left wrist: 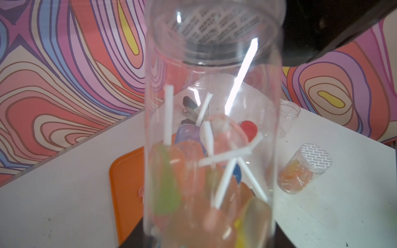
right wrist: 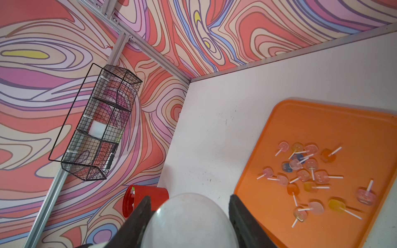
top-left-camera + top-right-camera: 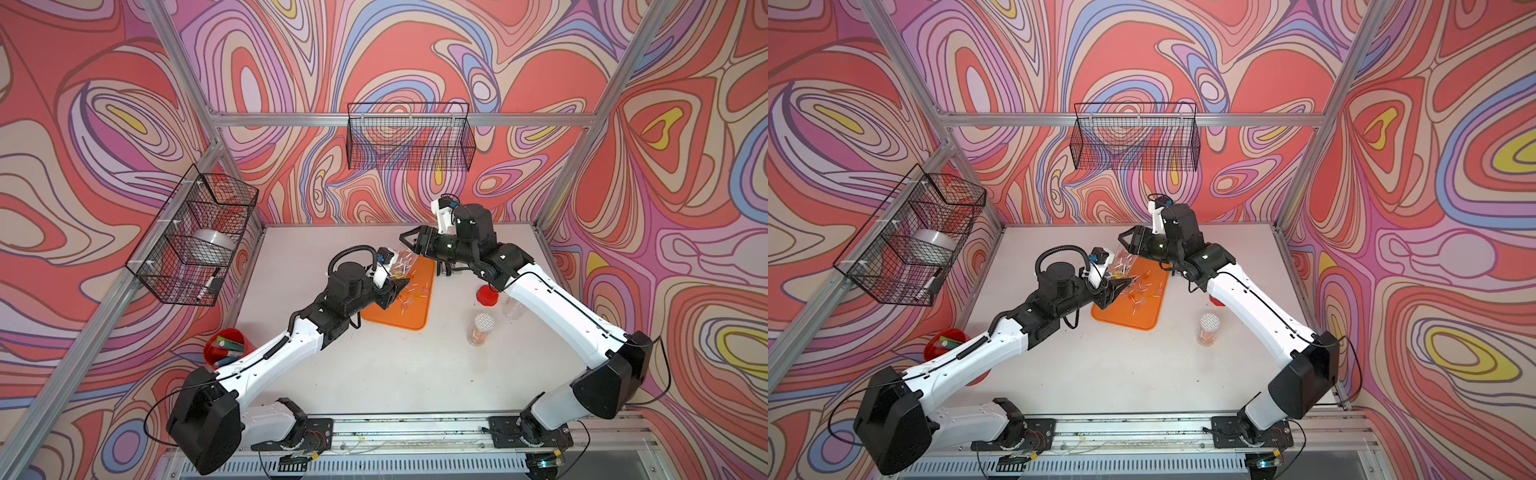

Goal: Pour the candies out of the jar
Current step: Unscrew the lid from the jar.

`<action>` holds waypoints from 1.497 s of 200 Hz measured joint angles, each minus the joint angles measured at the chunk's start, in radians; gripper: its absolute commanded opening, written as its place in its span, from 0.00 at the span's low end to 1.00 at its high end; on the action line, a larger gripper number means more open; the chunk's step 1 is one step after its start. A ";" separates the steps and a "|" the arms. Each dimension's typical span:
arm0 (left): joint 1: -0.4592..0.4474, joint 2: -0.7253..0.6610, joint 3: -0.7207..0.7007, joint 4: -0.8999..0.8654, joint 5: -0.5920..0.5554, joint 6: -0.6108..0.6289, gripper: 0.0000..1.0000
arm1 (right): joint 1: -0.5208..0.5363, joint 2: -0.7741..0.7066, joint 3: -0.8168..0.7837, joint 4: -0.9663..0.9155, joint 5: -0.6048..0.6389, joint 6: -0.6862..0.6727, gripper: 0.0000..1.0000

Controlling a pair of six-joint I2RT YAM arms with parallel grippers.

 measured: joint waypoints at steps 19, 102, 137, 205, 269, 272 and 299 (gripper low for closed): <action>0.000 0.000 0.000 -0.001 0.000 0.000 0.00 | 0.000 0.000 0.000 0.000 -0.001 -0.003 0.51; 0.072 -0.002 -0.011 0.029 0.256 -0.074 0.00 | -0.015 -0.015 -0.002 0.015 -0.147 -0.172 0.43; 0.126 -0.002 -0.017 0.116 0.499 -0.167 0.00 | -0.027 -0.064 -0.027 0.068 -0.265 -0.275 0.39; 0.127 -0.003 -0.016 0.144 0.636 -0.225 0.00 | -0.111 -0.108 -0.100 0.139 -0.515 -0.283 0.39; 0.127 -0.003 -0.001 0.143 0.643 -0.229 0.00 | -0.136 -0.105 -0.107 0.183 -0.592 -0.243 0.39; 0.127 -0.002 0.000 0.142 0.643 -0.229 0.00 | -0.137 -0.105 -0.107 0.183 -0.592 -0.243 0.39; 0.127 0.003 0.010 0.125 0.636 -0.225 0.00 | -0.138 -0.087 -0.083 0.163 -0.590 -0.241 0.39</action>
